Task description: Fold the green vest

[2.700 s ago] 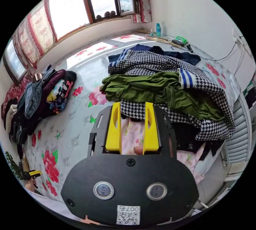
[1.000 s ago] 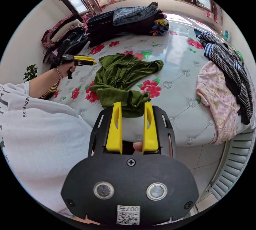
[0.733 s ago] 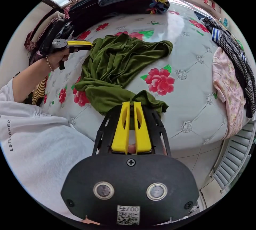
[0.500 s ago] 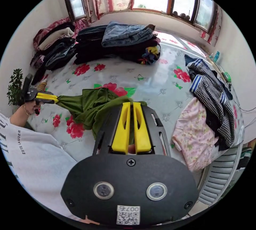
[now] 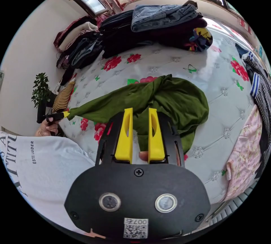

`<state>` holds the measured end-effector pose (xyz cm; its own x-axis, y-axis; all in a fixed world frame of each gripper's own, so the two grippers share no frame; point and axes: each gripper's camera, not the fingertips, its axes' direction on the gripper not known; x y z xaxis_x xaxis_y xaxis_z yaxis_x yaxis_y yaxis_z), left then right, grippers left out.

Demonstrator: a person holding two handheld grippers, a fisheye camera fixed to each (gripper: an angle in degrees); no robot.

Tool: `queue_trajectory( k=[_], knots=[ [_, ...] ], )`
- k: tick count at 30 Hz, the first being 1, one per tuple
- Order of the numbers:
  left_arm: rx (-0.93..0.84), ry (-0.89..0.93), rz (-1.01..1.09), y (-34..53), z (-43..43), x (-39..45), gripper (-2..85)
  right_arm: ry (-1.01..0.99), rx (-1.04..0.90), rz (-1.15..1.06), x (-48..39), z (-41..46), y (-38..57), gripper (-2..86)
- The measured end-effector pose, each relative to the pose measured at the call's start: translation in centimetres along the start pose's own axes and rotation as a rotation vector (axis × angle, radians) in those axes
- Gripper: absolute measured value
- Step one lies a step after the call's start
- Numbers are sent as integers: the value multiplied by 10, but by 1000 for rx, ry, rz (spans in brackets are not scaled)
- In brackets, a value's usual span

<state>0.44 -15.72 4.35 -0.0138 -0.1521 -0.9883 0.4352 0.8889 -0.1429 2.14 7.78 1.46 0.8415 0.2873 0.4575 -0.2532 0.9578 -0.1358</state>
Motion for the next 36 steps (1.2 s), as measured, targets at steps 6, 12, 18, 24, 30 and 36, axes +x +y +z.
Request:
queue_trajectory(
  k=[6,12,18,24,30,36],
  knots=[
    [88,169,94,-56,-45,24,-8,51,-14,43,6,37,-32,29],
    [207,161,228,-104,-117,68,-8,-36,224,-6,-1,-37,-71,1],
    [494,163,394,-95,-224,123,-9,34,610,-260,-60,-239,-38,-2],
    [534,171,505,-36,-250,167,-10,126,632,-486,-124,-309,34,0],
    [329,-22,152,-2,-182,99,-9,77,416,-225,-82,-205,27,14],
    [2,-261,-107,18,-70,19,-9,98,104,23,-36,-45,51,36]
  ],
)
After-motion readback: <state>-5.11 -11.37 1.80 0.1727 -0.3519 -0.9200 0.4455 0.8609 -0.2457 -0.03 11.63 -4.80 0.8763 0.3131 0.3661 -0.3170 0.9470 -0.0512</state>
